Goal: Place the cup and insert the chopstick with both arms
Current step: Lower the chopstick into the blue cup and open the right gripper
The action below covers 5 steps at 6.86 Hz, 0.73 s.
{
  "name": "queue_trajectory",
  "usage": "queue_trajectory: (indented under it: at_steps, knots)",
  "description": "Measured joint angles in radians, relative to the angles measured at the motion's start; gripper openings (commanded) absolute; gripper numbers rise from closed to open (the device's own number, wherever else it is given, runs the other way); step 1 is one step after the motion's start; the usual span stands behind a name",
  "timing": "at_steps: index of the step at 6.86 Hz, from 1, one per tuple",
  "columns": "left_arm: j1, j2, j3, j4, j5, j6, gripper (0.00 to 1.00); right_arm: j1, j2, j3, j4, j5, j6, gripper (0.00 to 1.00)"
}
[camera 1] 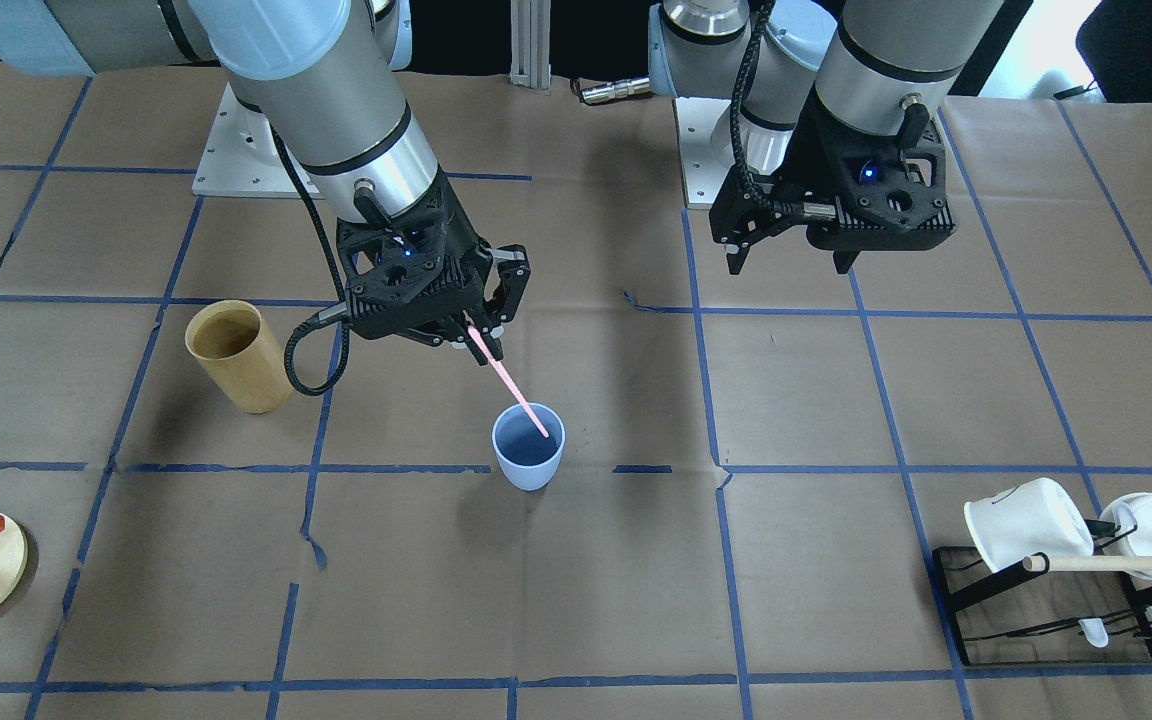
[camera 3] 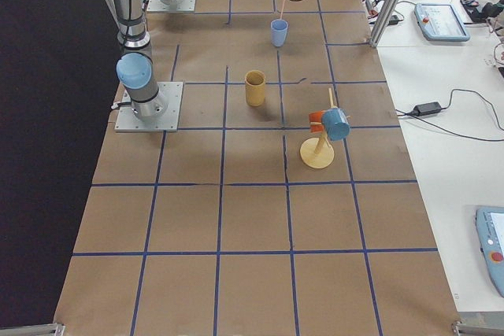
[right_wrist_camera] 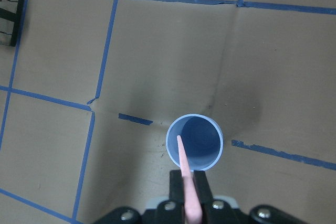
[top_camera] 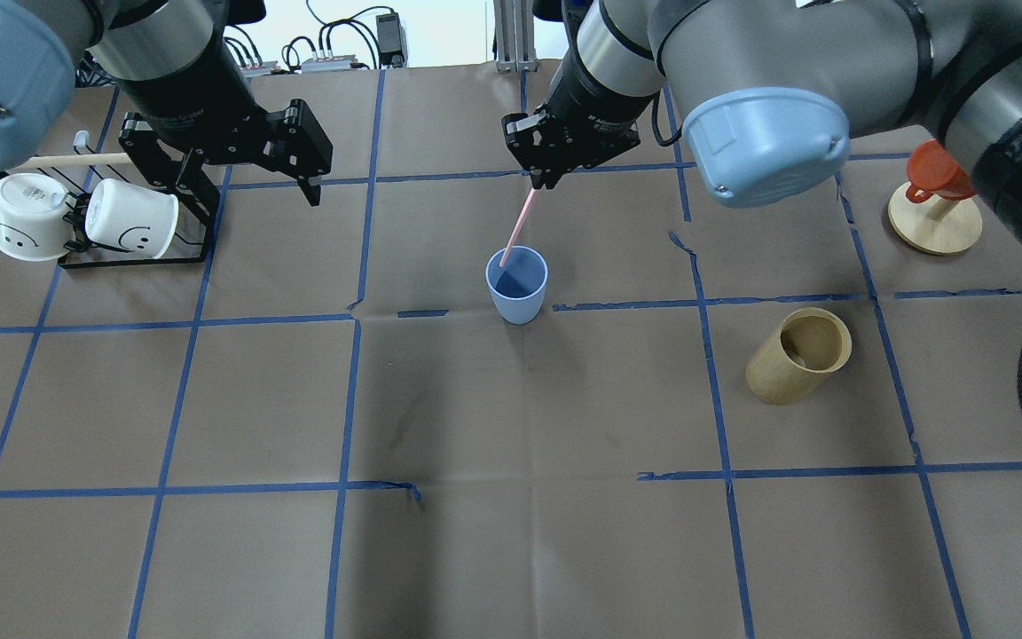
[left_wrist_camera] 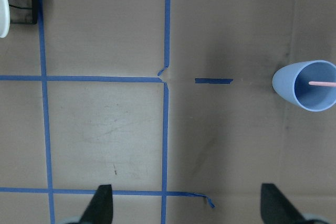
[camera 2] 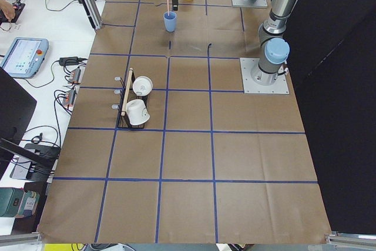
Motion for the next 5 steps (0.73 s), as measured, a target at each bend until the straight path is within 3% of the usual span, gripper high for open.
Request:
queue_trajectory:
  at_steps: [2,3,4,5]
  knots:
    - [-0.001,0.003,0.000,0.000,0.001,0.001,1.00,0.002,0.002,0.020,-0.003,-0.005,0.006,0.09]
    - [-0.001,0.003,0.000,0.000,0.001,0.001,1.00,0.003,-0.001,0.040,-0.004,-0.005,0.008,0.34]
    - [-0.001,0.003,0.001,0.000,0.000,0.001,1.00,0.003,-0.003,0.057,-0.005,-0.005,0.009,0.99]
    - [-0.001,0.002,0.004,0.001,0.000,0.001,1.00,0.003,-0.004,0.065,-0.006,-0.004,0.019,1.00]
